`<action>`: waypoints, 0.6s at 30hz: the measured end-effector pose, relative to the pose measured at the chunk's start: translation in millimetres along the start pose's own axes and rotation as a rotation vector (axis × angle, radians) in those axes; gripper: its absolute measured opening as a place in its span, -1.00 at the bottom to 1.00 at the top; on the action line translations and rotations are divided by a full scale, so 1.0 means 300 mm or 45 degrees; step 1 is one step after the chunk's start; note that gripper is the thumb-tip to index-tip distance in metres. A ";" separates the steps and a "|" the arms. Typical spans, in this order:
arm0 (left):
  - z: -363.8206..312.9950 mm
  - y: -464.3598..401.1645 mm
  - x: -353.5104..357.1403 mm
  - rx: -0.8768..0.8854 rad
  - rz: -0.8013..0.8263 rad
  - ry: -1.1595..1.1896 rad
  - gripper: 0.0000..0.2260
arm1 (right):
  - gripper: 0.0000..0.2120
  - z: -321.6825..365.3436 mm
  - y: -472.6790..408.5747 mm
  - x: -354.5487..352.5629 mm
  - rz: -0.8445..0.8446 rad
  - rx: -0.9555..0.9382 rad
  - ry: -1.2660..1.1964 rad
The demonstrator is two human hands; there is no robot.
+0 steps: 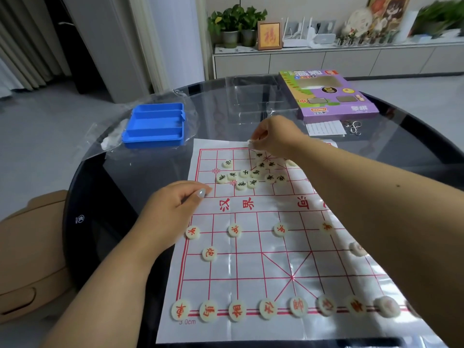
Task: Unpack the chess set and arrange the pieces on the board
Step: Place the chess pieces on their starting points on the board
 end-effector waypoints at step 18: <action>0.000 0.003 -0.005 -0.011 -0.012 0.017 -0.84 | -0.77 0.035 0.112 -0.018 0.131 -0.175 0.034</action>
Point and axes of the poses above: each hand's wrist, its own y-axis away from the middle knuckle, its own x-axis out of the palm, z = x × y, the point moved 1 cm from there along -y, towards the middle knuckle, and after that the axes turned 15 degrees about y, right-handed, at the moved point
